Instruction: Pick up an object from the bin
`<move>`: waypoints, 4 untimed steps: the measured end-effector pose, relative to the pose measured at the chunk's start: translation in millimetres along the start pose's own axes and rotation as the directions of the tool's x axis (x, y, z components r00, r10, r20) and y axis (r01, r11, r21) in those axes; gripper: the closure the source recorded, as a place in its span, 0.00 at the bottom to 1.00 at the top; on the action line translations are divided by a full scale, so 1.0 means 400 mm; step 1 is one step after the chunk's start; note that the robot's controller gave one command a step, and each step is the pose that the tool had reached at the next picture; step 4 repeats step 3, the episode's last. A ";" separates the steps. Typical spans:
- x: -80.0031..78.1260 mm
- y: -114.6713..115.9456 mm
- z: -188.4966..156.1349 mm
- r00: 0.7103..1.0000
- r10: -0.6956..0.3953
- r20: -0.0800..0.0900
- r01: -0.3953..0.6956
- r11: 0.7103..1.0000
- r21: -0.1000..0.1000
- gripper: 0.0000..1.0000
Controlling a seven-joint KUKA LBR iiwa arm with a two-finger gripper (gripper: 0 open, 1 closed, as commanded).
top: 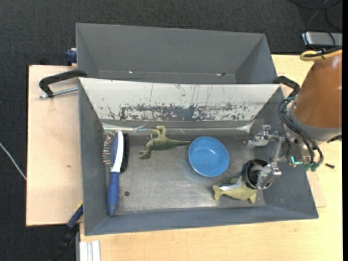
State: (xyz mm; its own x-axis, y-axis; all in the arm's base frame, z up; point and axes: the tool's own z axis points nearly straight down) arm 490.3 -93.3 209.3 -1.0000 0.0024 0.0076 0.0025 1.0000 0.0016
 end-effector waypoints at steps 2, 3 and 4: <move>-0.030 0.172 0.319 0.998 -0.061 0.011 0.061 0.998 0.001 1.00; -0.087 0.212 -0.033 0.998 -0.058 0.022 0.058 0.998 0.002 1.00; -0.087 0.212 -0.033 0.998 -0.058 0.022 0.058 0.998 0.002 1.00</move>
Offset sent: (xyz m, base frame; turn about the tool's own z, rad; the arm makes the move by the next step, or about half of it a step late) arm 0.0101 0.0728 -0.1393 -0.0603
